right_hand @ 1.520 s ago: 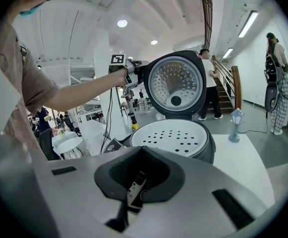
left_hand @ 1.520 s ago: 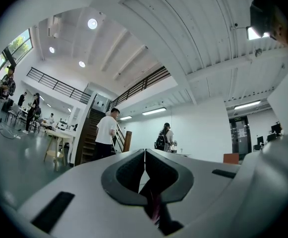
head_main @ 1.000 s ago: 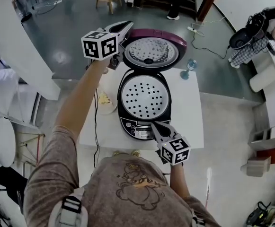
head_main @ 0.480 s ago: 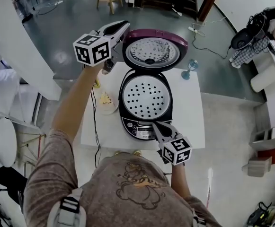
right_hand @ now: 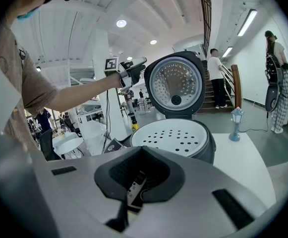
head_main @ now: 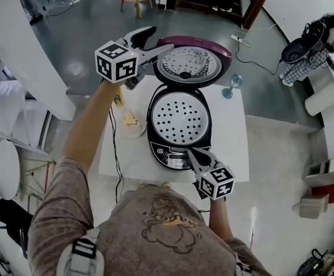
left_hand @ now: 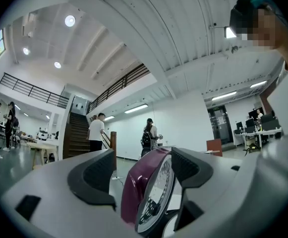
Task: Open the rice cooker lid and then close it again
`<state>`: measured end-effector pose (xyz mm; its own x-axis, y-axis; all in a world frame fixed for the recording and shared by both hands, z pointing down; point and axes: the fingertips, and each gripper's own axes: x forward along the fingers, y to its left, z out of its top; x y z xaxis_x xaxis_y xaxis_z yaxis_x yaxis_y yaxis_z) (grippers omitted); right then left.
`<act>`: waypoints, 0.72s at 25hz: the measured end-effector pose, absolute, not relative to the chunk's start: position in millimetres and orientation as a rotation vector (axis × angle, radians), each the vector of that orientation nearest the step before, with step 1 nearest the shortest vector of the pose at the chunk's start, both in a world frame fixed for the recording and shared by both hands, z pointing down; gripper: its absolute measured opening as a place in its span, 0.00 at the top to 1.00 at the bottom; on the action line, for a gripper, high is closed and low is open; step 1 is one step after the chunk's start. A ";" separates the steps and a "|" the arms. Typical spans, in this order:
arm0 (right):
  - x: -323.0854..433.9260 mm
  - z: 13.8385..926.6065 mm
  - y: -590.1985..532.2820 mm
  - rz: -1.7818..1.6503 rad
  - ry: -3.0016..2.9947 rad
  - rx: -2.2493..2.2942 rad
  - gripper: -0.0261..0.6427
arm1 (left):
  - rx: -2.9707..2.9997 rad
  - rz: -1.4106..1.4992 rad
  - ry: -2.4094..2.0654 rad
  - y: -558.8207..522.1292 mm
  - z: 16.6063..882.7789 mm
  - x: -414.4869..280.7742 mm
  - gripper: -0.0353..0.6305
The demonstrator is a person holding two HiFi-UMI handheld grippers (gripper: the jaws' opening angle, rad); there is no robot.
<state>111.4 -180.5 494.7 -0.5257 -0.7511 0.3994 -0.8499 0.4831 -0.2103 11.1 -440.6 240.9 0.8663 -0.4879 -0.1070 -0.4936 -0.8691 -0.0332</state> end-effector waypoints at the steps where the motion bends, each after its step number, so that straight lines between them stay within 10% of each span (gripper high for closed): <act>1: 111.4 494.9 -180.5 0.564 -2.477 1.368 0.96 | -2.981 0.124 0.773 -441.1 244.0 12.8 0.41; 18: 111.9 493.6 -179.7 0.531 -2.481 1.380 0.96 | -3.059 -0.008 0.718 -443.3 279.7 32.3 0.39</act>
